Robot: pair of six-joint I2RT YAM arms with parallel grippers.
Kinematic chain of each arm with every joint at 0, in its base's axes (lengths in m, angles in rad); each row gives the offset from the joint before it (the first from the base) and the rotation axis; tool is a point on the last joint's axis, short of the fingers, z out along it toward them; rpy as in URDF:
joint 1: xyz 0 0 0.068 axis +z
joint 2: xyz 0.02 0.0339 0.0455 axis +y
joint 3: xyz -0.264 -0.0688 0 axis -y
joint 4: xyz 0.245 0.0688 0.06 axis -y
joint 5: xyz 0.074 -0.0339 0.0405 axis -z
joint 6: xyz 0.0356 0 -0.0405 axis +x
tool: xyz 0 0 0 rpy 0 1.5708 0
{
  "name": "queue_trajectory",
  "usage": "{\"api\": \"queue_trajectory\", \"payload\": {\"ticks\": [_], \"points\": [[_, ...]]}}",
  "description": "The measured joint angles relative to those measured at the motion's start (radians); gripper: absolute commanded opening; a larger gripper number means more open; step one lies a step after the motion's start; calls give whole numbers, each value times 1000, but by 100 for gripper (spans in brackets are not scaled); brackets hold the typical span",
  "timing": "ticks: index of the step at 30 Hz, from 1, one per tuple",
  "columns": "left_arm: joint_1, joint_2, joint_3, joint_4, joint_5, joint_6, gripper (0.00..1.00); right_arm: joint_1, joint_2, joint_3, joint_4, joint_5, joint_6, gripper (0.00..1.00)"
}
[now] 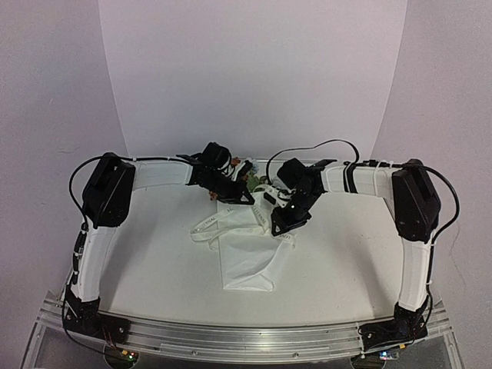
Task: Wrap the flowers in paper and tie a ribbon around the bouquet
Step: Cross the ribbon over the folded bouquet.
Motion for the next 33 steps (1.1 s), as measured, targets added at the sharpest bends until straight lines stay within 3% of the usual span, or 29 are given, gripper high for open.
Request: {"api": "queue_trajectory", "payload": {"ticks": [8, 16, 20, 28, 33], "points": [[0, 6, 11, -4, 11, -2, 0, 0, 0, -13, 1, 21, -11, 55], [0, 6, 11, -4, 11, -1, 0, 0, 12, -13, 5, 33, -19, 50], [0, 6, 11, -4, 12, -2, 0, 0, 16, -13, 5, 31, -19, 42], [0, 6, 11, -4, 15, -2, 0, 0, 16, -13, 6, 27, -14, 1], [0, 6, 11, -15, 26, 0, 1, 0, 16, -13, 6, 29, -12, 0]]}}
